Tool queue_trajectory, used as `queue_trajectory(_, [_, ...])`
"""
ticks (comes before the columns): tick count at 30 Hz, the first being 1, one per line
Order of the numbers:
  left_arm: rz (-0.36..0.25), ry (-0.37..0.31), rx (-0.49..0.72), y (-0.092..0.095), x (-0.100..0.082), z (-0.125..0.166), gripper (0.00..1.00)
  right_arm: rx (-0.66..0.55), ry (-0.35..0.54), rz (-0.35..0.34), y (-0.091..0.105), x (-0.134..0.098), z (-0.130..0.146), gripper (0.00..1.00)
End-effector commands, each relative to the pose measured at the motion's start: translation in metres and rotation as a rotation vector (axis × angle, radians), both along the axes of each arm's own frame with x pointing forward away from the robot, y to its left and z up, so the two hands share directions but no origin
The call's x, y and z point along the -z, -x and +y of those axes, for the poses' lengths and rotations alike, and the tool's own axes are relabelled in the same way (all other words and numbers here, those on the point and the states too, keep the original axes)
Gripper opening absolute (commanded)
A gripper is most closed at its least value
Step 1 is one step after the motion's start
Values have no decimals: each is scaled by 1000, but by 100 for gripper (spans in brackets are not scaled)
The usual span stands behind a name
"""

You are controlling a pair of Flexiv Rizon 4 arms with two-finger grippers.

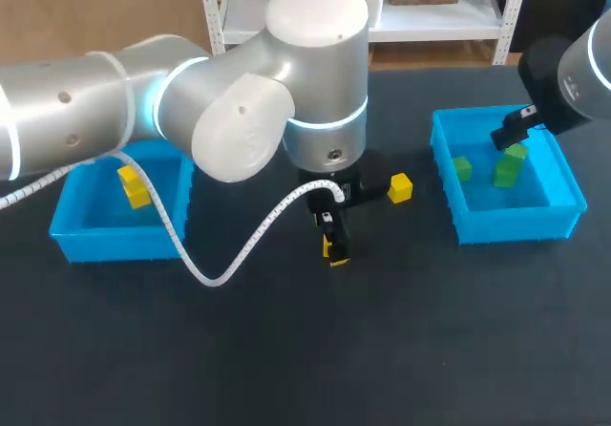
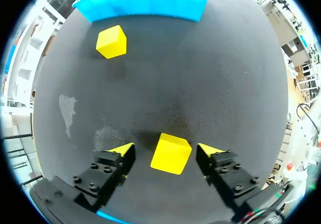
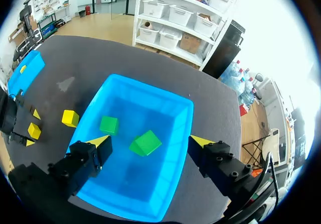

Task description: Put the green cubes in the right bin and the yellow cubes in the left bin.

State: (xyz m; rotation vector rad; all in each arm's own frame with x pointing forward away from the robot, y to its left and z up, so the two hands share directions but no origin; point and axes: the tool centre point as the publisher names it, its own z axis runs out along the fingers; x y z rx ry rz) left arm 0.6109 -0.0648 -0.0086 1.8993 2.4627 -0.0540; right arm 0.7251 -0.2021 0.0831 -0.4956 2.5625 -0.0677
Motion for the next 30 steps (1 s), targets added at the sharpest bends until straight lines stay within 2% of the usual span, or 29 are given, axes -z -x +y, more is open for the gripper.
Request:
queue_trajectory(1, [-4, 3, -4, 3, 2, 2, 0, 1, 0, -4, 1, 1, 0, 100])
queue_trajectory(6, [-18, 11, -38, 4, 3, 5, 0, 1, 0, -4, 1, 1, 0, 100])
queue_trajectory(10, [-28, 19, -67, 0, -4, 13, 0, 1, 0, -4, 1, 1, 0, 100])
queue_trajectory(21, [-119, 89, -225, -37, -56, 57, 0, 1, 0, -4, 1, 1, 0, 100])
queue_trajectory(24, [-158, 104, -313, -51, -75, 79, 0, 1, 0, -4, 1, 1, 0, 100])
queue_trajectory(30, [-230, 115, -472, -73, -100, 126, 0, 1, 0, -4, 1, 1, 0, 100])
